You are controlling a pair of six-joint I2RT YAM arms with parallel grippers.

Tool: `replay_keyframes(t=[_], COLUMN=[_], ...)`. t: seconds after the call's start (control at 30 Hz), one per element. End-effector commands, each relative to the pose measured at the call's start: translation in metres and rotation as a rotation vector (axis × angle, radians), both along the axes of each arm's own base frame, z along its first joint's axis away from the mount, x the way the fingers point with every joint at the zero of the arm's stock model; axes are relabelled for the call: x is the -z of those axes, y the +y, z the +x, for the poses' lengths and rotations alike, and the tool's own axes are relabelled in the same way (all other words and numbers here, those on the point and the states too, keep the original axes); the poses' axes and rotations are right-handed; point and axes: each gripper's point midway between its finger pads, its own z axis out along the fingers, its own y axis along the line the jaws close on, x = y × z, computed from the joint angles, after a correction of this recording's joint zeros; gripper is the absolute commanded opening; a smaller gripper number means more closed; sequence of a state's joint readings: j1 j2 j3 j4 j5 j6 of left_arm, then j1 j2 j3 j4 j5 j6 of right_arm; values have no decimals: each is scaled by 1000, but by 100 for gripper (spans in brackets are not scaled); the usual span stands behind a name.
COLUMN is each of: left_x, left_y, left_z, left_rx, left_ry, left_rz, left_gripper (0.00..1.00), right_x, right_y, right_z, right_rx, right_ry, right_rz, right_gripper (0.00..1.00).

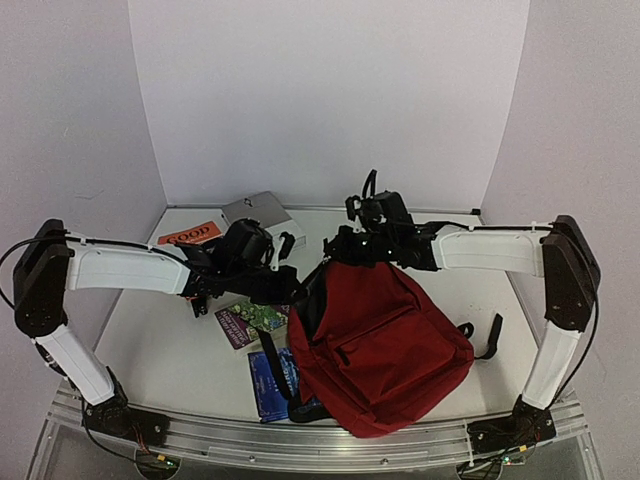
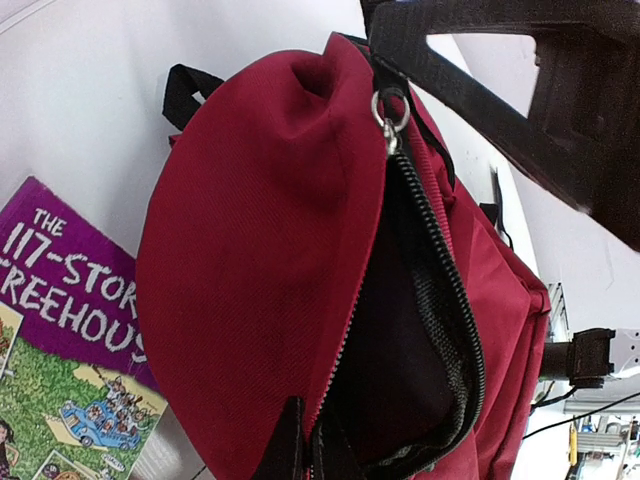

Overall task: Pack the student bag
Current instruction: Unzip the student bag at the center of the board.

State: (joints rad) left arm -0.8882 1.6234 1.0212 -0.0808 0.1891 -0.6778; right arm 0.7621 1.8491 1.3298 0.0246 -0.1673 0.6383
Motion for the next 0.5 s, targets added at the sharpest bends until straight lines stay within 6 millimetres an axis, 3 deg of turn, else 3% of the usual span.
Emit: replay_keyframes(t=[0.0, 0.33, 0.47], left_x=[2, 5, 3], left_y=[23, 57, 61], left_z=[-11, -28, -34], left_rx=[-61, -152, -147], left_ry=[31, 61, 72], left_rz=[12, -6, -14], left_gripper=[0, 0, 1], right_x=[1, 34, 39], right_y=[-25, -74, -76], right_z=[39, 54, 51], right_rx=[125, 223, 203], right_ry=[-25, 21, 32], right_rz=[-5, -69, -75], right_gripper=[0, 0, 0])
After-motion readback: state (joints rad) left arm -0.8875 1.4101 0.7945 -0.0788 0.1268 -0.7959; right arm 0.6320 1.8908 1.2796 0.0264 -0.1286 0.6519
